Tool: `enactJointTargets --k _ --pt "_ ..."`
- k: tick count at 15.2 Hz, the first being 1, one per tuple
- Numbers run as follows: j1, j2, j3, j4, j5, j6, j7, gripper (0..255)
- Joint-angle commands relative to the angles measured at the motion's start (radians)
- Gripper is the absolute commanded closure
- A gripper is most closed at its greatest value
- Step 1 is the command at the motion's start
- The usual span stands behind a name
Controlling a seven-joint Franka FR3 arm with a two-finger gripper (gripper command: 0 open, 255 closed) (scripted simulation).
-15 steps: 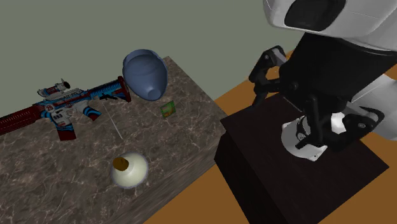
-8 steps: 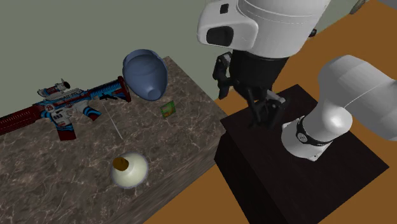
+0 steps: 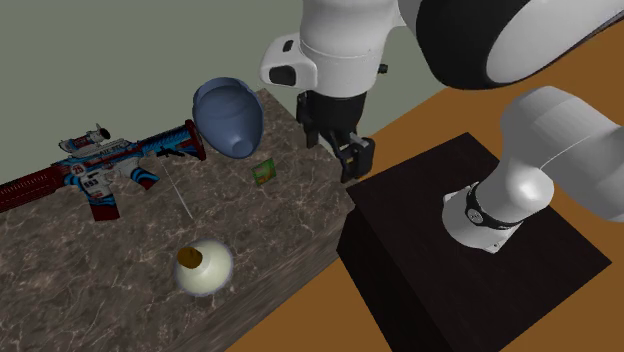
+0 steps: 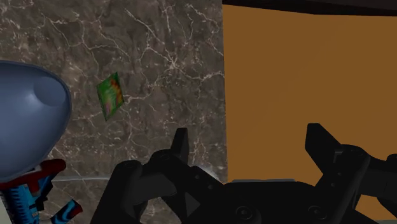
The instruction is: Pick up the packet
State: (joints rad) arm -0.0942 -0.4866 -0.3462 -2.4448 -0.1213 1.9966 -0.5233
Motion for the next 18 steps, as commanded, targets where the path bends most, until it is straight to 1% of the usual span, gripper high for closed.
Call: enactJointTargets --k 1,5,9,12,14,18 --pt "-0.001 0.055 -0.037 0.004 0.001 0.050 -0.046 0" --pt "0.000 0.188 -0.117 0.044 0.029 0.136 -0.156 0" --pt "0.004 0.341 -0.189 0.105 0.098 0.210 -0.284 0" --pt "-0.002 0.468 -0.229 0.166 0.180 0.251 -0.394 0" --pt "-0.016 0.557 -0.242 0.213 0.245 0.270 -0.471 0" --pt "-0.075 0.734 -0.235 0.326 0.374 0.285 -0.613 0"
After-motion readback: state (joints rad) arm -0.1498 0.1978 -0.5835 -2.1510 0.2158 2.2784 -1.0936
